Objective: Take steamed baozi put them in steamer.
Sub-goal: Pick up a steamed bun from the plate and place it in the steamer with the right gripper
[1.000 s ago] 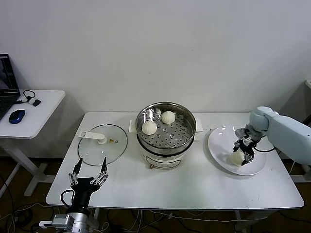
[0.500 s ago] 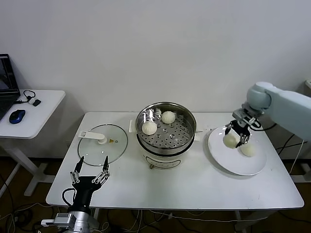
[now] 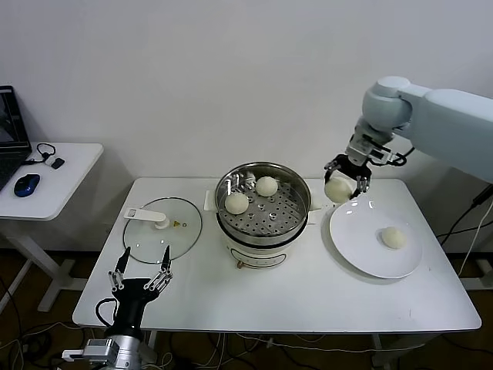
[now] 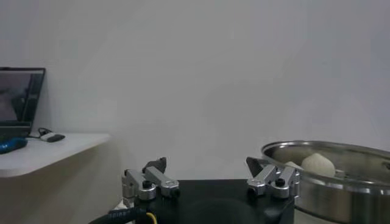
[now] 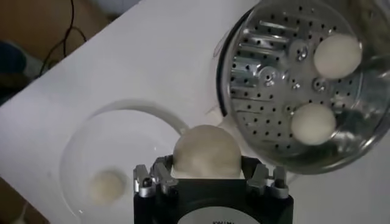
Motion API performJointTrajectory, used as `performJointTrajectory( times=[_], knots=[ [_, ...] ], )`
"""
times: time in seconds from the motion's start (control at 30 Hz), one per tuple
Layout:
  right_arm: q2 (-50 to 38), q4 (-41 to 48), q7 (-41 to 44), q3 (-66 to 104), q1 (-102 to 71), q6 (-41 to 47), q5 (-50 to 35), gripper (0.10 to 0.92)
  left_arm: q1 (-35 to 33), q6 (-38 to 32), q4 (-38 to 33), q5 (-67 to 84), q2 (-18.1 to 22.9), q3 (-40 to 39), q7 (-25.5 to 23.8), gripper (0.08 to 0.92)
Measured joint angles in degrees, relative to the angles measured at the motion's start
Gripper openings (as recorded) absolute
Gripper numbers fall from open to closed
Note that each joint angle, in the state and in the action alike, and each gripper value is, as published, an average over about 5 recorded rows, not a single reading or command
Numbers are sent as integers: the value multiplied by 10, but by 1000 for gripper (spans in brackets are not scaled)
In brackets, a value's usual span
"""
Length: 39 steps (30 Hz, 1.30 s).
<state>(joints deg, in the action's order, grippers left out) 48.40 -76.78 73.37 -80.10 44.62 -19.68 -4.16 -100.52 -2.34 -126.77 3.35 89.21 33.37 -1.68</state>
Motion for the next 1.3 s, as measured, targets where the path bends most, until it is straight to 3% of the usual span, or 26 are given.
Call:
performJointTrajectory(
  times=[0.7,1.3],
  knots=[
    [202,45,3,60,-82,-24,80,704,-4,-1,-6,-3,1,6,7,823],
    [242,52,7,66,-147,-13,103,672,-7,0,-7,-3,0,5,7,823]
  ],
)
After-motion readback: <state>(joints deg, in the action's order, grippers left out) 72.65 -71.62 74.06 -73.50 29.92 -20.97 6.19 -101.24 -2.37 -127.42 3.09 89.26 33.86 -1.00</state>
